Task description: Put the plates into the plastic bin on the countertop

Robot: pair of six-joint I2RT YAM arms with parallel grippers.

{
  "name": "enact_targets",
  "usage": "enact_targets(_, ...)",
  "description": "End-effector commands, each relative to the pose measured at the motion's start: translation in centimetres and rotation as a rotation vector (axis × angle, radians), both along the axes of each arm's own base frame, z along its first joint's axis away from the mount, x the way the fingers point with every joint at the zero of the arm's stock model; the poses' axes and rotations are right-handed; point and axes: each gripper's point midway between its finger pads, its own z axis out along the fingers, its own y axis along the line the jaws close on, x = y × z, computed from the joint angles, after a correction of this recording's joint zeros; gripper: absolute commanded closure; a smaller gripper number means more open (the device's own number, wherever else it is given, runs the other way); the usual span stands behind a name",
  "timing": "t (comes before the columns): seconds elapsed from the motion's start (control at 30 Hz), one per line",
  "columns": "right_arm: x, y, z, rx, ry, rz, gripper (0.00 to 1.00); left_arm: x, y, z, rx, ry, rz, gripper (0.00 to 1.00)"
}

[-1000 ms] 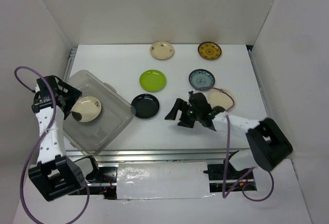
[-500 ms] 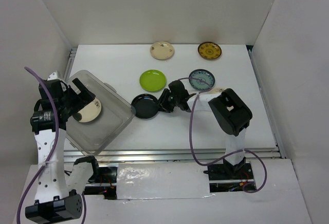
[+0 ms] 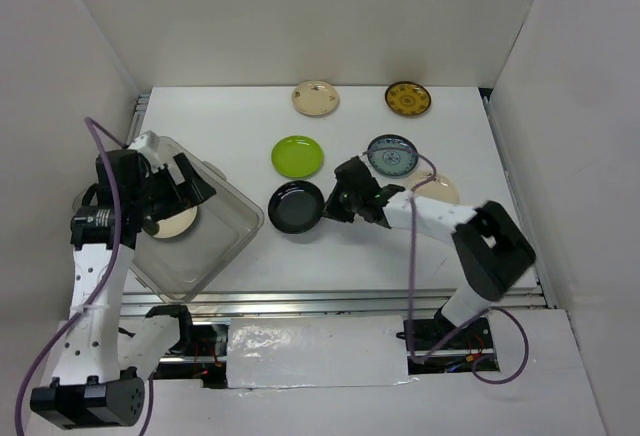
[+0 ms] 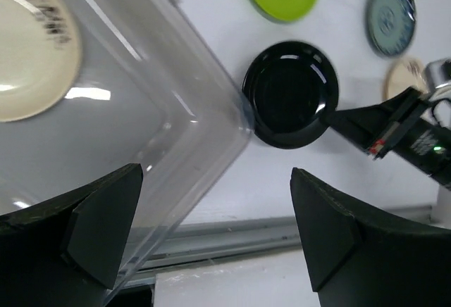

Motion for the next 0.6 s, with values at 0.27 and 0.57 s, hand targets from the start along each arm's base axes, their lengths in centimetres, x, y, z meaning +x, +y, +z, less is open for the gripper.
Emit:
enact_targets(0.27,-5.1,-0.6,16.5,0.167,-0.348,0.244,1.0,3.3,-13.6,1.6,-0.179,-0.043,-0.508,0.01)
enact_targets(0.57,-6.4,-0.2,19.3,0.328,-0.399,0.322,1.0,4.6,-15.2,1.0,-0.142,-0.013,-0.468,0.82)
